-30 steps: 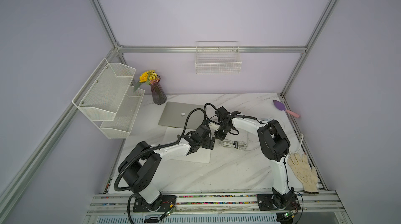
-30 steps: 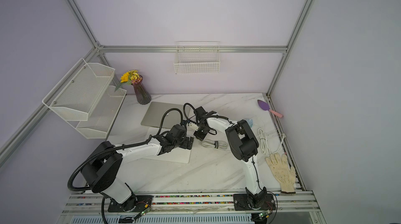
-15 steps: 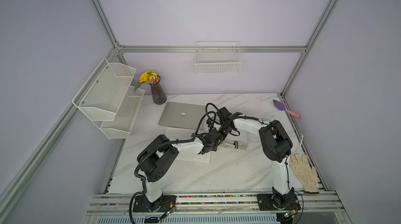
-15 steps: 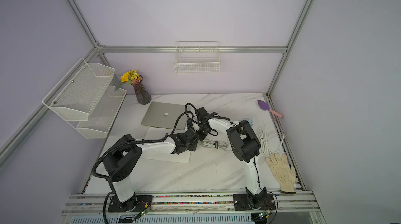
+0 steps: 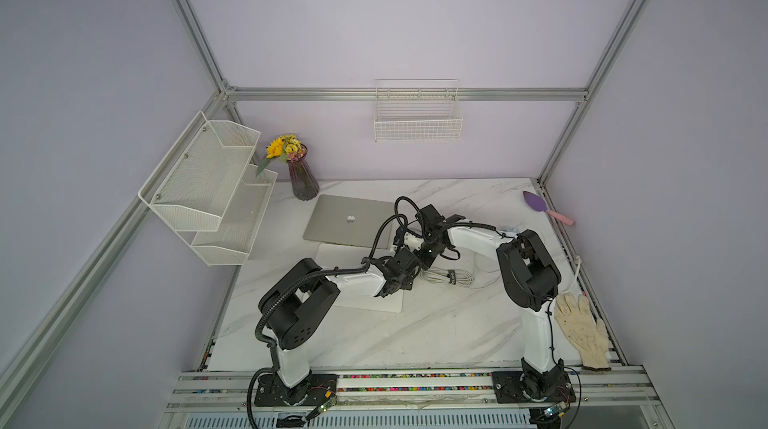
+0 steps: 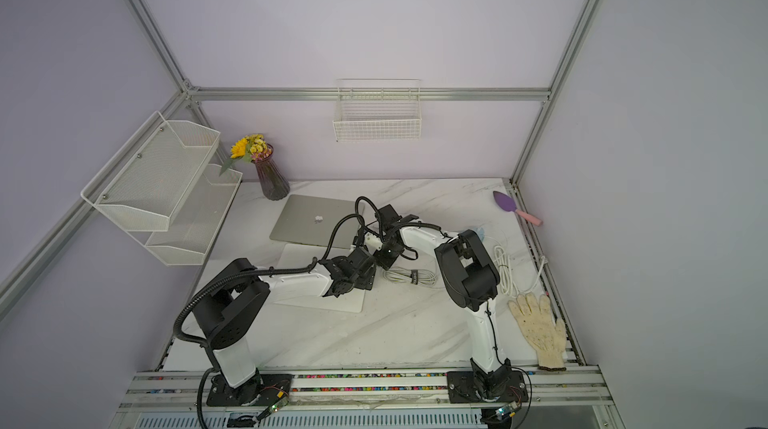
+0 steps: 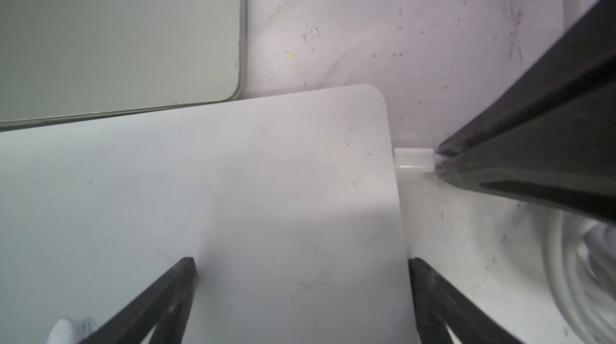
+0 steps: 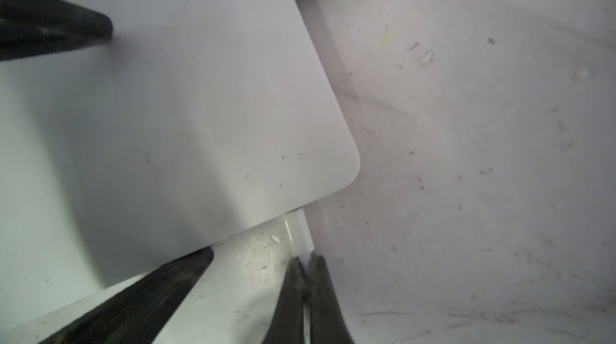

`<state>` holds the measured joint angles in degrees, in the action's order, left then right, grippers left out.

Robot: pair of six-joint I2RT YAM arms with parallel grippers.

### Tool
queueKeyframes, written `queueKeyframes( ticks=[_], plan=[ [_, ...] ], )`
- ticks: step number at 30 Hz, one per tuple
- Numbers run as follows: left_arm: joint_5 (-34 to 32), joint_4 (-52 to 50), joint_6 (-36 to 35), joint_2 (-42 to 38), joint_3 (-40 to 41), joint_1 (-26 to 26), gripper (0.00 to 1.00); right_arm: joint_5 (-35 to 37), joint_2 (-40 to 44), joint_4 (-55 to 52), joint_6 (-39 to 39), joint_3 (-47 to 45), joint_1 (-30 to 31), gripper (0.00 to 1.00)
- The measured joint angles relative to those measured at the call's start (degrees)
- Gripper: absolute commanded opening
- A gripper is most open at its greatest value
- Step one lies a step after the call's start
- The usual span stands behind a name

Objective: Unplug the laptop charger
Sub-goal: Remove the charging cable from the laptop.

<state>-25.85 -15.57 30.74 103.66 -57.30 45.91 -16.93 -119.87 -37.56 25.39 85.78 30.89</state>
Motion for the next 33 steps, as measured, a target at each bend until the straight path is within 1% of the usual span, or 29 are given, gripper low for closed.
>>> queueKeyframes(
  ticks=[13,19,22,23,26,29,33],
  plan=[
    [3.67,3.93,0.26,-2.67,4.0,-2.69,0.96,-0.61,0.0,0.7,0.26,-0.28,-0.33,0.0],
    [2.69,4.68,2.95,-1.88,4.07,-5.38,0.95,-0.68,0.0,1.07,0.31,-0.61,-0.37,0.0],
    [1.84,4.83,3.91,-1.62,4.17,-5.84,0.95,-0.63,0.0,1.07,0.35,-0.61,-0.42,0.0],
    [1.57,4.81,4.2,-1.44,4.09,-5.84,0.95,-0.66,0.0,1.07,0.37,-0.61,-0.42,0.0],
    [0.46,3.63,4.52,-1.42,2.54,-5.6,1.0,-0.83,0.0,1.05,0.35,-0.61,-0.48,0.0],
    [-0.79,0.52,4.5,-1.29,0.72,-4.31,1.0,-1.2,0.0,0.98,0.37,-0.59,-0.61,0.0],
    [1.77,-2.6,3.98,-1.88,-0.31,-2.14,1.0,-1.84,0.0,0.98,0.35,-0.59,-0.83,0.0]
  ],
)
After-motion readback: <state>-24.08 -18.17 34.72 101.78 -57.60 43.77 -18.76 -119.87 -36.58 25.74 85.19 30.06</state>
